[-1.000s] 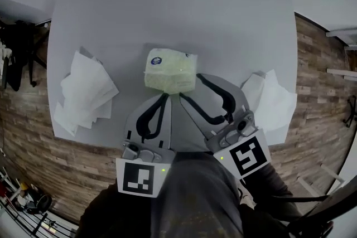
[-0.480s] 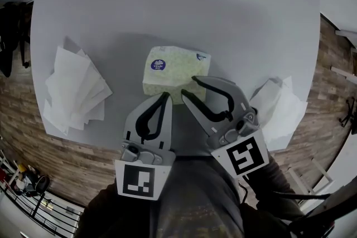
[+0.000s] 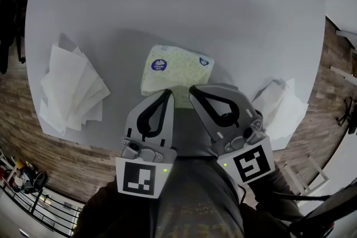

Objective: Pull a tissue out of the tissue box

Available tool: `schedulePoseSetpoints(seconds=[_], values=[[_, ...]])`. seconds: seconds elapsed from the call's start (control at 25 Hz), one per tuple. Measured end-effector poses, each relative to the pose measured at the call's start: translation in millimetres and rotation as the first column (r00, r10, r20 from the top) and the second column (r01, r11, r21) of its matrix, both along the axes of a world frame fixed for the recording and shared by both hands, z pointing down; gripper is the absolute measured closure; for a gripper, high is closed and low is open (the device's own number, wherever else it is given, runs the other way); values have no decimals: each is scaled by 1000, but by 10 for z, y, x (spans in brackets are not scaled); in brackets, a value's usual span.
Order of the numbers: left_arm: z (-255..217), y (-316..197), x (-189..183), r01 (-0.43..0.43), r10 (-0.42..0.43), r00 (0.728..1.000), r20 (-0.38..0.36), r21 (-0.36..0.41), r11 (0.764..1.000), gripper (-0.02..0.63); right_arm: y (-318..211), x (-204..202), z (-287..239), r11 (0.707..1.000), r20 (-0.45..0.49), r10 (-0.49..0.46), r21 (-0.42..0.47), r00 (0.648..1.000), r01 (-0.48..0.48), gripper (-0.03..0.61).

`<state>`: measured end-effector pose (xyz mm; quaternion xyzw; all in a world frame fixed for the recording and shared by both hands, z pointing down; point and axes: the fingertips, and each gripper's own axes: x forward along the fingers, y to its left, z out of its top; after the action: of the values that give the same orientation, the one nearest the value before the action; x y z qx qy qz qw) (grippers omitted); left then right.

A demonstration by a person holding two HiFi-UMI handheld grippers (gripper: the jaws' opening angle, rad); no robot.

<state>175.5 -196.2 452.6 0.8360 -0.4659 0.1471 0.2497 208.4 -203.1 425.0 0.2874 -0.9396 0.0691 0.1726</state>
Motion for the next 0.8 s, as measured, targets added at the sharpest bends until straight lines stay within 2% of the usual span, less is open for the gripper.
schedulePoseSetpoints(seconds=[0.32,0.56,0.72,0.8], values=[[-81,-17,-38,7,-7,1000,-5,13,1000,615,-16,-40,-220,999,32,3,45,999,-4,577],[-80,27,-41,6,-6,1000,-11,13,1000,615,69,-129,-238,998,24,-39,52,999,38,575],[-39,45,-91,17,-17,1000,-11,6,1000,615,146,-236,-91,996,-7,-84,18,996,84,507],[-13,39,-108,21,-21,1000,-11,4,1000,615,154,-278,-37,995,-19,-99,13,995,99,505]])
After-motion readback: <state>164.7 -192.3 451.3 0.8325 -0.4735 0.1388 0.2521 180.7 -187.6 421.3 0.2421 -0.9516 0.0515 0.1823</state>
